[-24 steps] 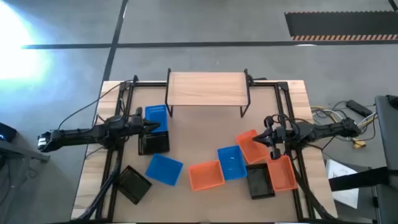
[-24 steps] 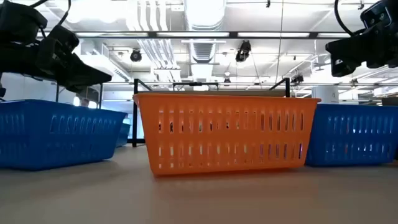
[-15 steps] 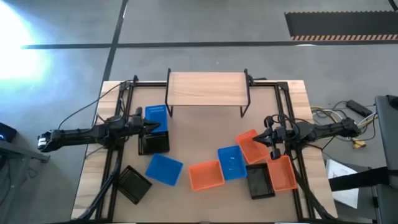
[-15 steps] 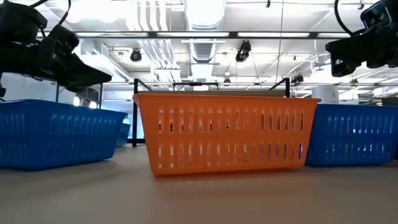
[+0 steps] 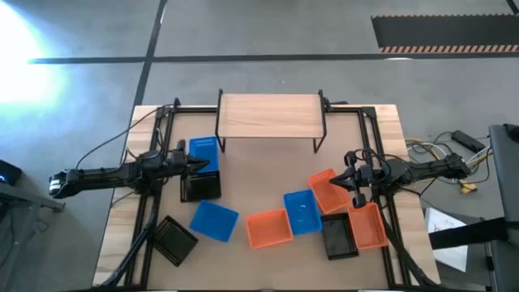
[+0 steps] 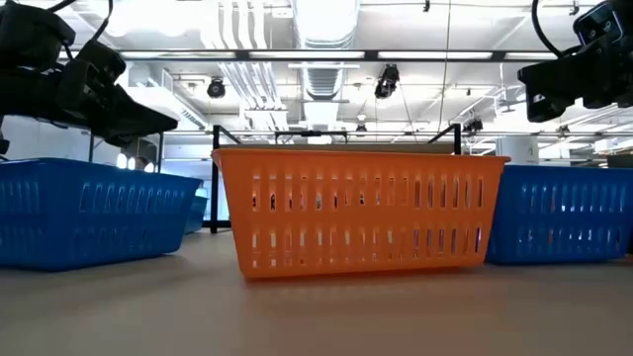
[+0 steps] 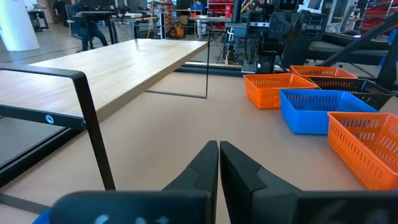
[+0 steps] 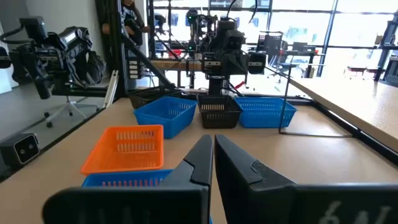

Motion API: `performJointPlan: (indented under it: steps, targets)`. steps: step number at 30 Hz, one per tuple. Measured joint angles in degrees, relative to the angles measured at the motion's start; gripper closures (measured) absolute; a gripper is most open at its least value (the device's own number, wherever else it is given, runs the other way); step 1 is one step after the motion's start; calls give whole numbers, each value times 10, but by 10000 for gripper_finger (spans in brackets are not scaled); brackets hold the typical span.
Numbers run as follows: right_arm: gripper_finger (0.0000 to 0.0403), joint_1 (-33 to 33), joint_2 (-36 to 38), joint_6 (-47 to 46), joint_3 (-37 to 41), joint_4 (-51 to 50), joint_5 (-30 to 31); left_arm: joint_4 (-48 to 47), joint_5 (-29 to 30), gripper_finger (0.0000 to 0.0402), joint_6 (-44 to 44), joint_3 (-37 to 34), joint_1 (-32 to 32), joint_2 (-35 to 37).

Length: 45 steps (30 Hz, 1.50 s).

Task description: Stack baskets on shelf by color

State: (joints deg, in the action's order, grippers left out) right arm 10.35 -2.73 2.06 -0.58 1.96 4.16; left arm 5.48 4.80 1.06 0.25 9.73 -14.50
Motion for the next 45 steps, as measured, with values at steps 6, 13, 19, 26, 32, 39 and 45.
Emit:
performJointPlan:
  steps: [6,13,19,26,32,39,45]
  targets:
    - [394,0,0,0,0,0,0,0,0,402,0,0,0,0]
    - [394,0,0,0,0,0,0,0,0,402,0,0,0,0]
    - [394,0,0,-1,0,0,0,0,0,402,0,0,0,0]
    - [394,0,0,0,0,0,0,0,0,402,0,0,0,0]
    - [394,0,0,0,0,0,0,0,0,402,0,0,0,0]
    - [394,0,0,0,0,0,0,0,0,402,0,0,0,0]
    - [394,0,0,-9,0,9,1,0,0,402,0,0,0,0]
